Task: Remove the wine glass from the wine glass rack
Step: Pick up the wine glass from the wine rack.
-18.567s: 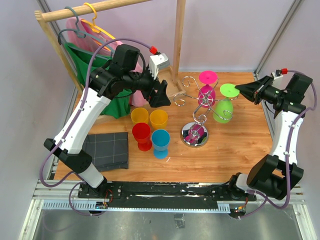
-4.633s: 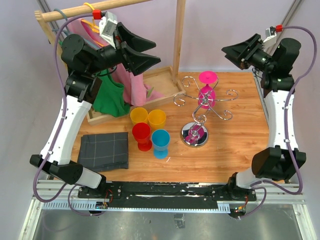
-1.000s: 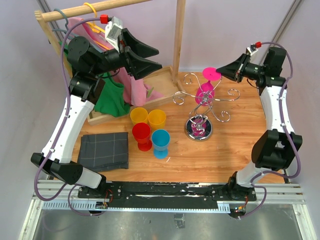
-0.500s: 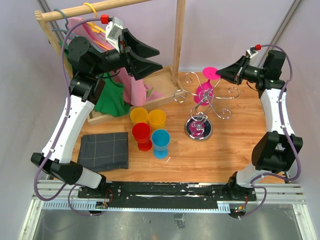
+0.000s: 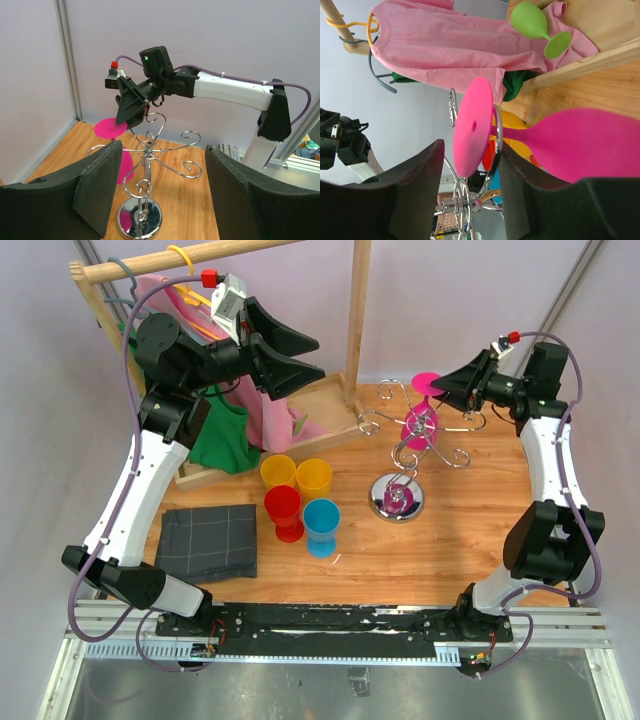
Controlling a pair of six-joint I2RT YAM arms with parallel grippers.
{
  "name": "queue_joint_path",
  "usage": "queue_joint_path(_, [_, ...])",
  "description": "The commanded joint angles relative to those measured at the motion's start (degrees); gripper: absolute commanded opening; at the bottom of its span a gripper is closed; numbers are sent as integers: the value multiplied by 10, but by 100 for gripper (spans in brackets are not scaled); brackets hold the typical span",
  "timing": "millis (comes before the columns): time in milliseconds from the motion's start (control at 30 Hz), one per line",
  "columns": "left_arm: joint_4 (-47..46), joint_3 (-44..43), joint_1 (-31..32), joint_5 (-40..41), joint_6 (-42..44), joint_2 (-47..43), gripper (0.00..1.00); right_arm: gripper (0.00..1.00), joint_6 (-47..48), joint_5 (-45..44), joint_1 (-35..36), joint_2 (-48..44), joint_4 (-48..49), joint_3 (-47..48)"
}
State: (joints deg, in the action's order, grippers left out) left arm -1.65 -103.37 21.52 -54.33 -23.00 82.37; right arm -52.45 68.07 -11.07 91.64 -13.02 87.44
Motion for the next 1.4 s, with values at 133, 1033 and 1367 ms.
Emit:
queue_joint_path(133, [-13, 2, 4, -9, -2, -12, 72, 55, 8, 8, -8, 7, -2, 16])
queue_joint_path(1033, [-9, -5, 5, -12, -5, -8, 72, 60, 22, -17, -40, 68, -30, 111])
queue_joint_path(1367, [-7, -5, 6, -13, -3, -6, 72, 49, 5, -11, -40, 71, -5, 118])
